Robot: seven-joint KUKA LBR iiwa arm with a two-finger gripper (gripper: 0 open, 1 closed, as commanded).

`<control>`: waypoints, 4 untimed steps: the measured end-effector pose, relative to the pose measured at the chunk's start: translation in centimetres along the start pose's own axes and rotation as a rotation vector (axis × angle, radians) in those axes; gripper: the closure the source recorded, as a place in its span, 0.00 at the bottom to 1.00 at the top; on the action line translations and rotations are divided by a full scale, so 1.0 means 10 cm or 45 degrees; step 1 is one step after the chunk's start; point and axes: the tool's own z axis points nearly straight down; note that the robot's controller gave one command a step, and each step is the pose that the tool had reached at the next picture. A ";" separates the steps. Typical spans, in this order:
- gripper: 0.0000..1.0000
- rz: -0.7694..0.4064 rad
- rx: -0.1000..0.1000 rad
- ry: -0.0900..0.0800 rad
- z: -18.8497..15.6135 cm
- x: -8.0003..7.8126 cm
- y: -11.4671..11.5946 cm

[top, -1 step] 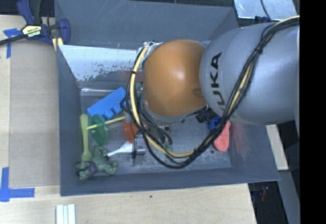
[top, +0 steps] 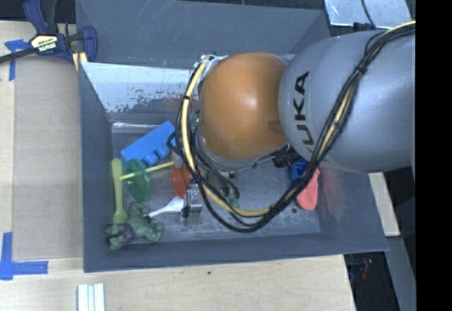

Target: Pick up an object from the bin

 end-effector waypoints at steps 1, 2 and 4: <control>0.00 -0.147 -0.001 -0.004 0.86 -0.05 0.15; 0.00 0.159 0.003 0.001 1.34 0.01 0.24; 0.00 -0.173 -0.002 -0.005 1.34 -0.43 -0.38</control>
Offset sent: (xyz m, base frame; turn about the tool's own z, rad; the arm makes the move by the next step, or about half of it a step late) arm -0.0006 0.0267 -0.1346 0.1276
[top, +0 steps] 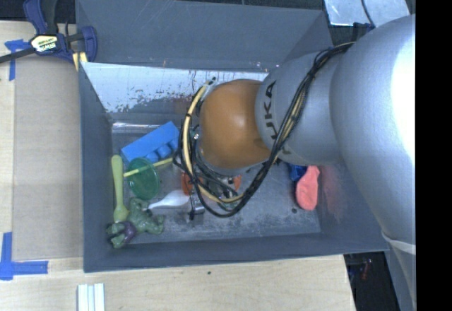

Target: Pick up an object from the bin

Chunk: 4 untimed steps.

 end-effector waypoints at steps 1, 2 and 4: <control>1.00 0.007 0.005 -0.004 -0.01 -0.04 0.19; 1.00 0.007 0.006 -0.005 -0.01 -0.05 0.21; 1.00 0.010 0.007 -0.001 -0.34 -0.03 0.20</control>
Offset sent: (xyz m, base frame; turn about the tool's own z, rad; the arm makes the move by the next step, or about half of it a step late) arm 0.0000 0.0000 0.0000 0.0000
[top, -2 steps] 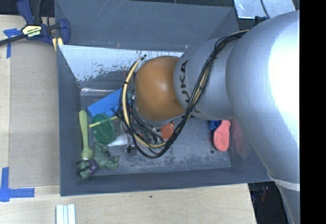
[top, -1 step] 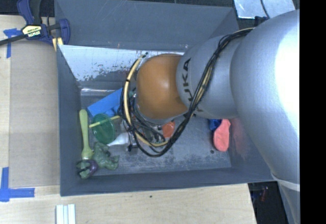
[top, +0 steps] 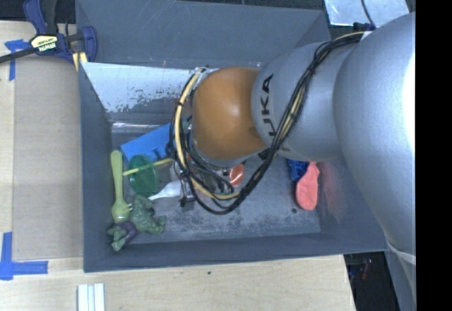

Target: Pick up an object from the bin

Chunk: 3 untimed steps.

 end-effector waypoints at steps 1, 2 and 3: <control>1.00 0.000 0.000 -0.003 -0.32 -0.01 0.00; 1.00 0.002 0.001 -0.005 -0.60 -0.02 -0.01; 1.00 0.002 0.000 -0.005 -0.97 -0.02 -0.01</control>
Offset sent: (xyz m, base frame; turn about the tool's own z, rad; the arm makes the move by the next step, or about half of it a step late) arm 0.0006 0.0002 0.0665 0.0004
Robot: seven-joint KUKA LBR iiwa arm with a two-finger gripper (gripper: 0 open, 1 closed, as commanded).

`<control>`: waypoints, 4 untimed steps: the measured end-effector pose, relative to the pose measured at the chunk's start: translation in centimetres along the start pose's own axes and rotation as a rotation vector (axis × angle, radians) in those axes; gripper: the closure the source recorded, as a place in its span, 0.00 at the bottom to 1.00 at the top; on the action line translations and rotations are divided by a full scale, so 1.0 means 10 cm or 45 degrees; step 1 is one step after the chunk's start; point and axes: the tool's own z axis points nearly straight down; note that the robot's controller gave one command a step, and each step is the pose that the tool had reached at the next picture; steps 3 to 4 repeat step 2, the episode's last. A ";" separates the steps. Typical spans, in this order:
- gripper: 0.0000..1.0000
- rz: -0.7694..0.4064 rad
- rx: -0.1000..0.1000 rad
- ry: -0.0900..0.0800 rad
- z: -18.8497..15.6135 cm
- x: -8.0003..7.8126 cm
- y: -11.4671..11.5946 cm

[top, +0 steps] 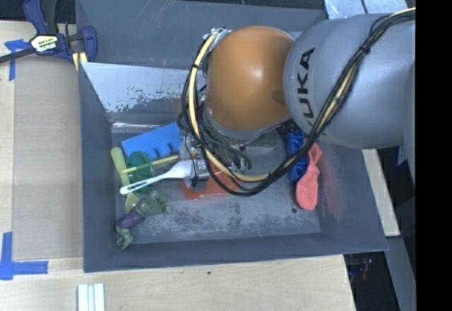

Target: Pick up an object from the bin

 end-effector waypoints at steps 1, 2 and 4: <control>1.00 0.000 -0.001 -0.005 -0.26 -0.01 0.00; 1.00 0.000 -0.001 -0.004 -0.47 -0.01 0.00; 1.00 0.000 -0.001 -0.004 -0.47 -0.01 0.00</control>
Offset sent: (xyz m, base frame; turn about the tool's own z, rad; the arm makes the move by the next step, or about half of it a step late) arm 0.0006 0.0002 0.0247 -0.0004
